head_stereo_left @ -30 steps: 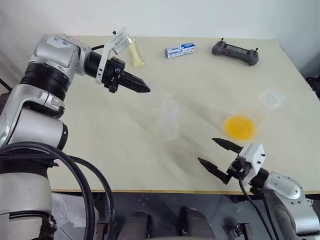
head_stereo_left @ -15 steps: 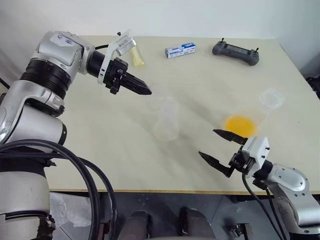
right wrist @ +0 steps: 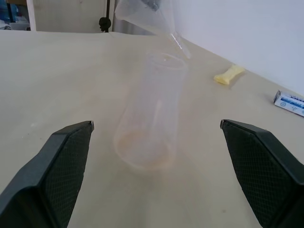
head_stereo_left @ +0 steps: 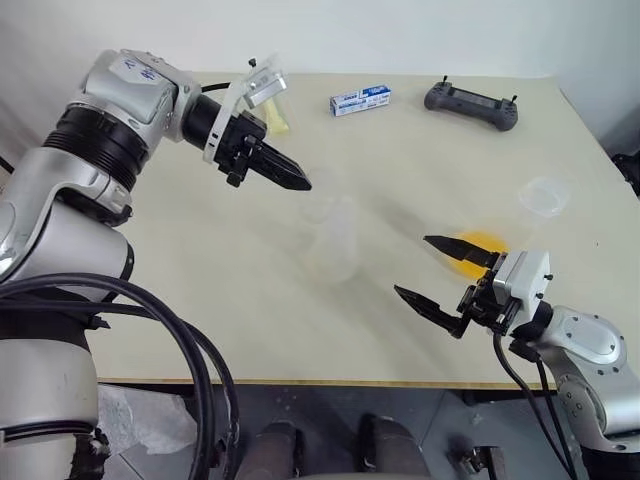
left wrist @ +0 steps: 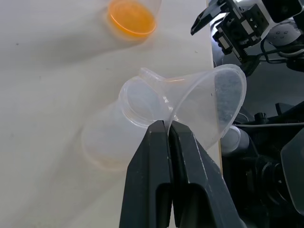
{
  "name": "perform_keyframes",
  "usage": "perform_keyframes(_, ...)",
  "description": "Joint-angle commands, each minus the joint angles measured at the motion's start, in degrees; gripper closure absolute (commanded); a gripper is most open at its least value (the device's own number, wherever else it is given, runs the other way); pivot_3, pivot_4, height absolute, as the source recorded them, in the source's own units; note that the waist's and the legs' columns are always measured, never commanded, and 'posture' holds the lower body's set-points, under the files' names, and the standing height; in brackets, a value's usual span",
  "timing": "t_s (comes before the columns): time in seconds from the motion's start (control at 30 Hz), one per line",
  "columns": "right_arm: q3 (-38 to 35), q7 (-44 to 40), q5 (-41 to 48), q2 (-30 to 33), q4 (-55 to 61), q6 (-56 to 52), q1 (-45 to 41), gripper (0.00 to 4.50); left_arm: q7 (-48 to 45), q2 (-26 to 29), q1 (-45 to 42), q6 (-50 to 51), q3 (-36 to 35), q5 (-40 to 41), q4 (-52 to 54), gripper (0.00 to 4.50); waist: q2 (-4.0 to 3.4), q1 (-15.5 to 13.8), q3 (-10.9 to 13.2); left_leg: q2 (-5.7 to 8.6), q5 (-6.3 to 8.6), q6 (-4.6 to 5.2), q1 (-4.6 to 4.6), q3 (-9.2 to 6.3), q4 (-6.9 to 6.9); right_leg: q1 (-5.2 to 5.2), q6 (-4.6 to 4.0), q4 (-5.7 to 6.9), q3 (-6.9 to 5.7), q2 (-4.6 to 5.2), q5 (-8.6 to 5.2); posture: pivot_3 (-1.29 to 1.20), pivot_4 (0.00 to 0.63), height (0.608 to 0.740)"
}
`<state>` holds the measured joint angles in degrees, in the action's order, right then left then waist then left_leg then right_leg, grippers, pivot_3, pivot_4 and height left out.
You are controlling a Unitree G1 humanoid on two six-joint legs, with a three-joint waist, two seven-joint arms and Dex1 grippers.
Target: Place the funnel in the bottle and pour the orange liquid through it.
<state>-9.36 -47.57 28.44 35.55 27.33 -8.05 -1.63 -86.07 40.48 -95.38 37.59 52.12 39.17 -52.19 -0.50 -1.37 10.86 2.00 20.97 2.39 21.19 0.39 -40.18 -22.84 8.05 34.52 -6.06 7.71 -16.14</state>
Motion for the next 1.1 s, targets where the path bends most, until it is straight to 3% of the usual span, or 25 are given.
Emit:
perform_keyframes(0.03,-1.40,-0.09,1.03,0.92,2.90,0.34,-0.92,0.00,-6.43,-0.11,-3.07,-0.80,1.62,1.48,0.42,4.46,0.00,-0.02,0.00,0.00,0.00,0.00,0.00,0.00,0.00,0.00,0.00,0.00,0.00,0.00,0.00,0.00,0.150,0.740)
perform_keyframes(0.73,-0.69,1.38,-1.16,0.12,3.30,1.46,0.57,0.00,-6.43,-2.72,-6.17,-0.51,3.24,2.14,-4.09,4.46,0.01,0.03,0.01,0.00,-0.01,0.01,0.01,0.02,0.00,-0.01,0.00,0.01,0.01,-0.01,0.00,0.00,0.150,0.740)
perform_keyframes(1.1,-0.66,1.45,-1.83,-0.47,2.67,2.39,1.42,0.00,-6.43,0.77,-7.20,6.35,3.08,7.01,-0.87,4.46,0.02,0.01,0.01,-0.01,-0.01,0.01,0.00,0.01,-0.01,-0.03,0.00,0.06,0.02,0.00,0.00,0.00,0.150,0.740)
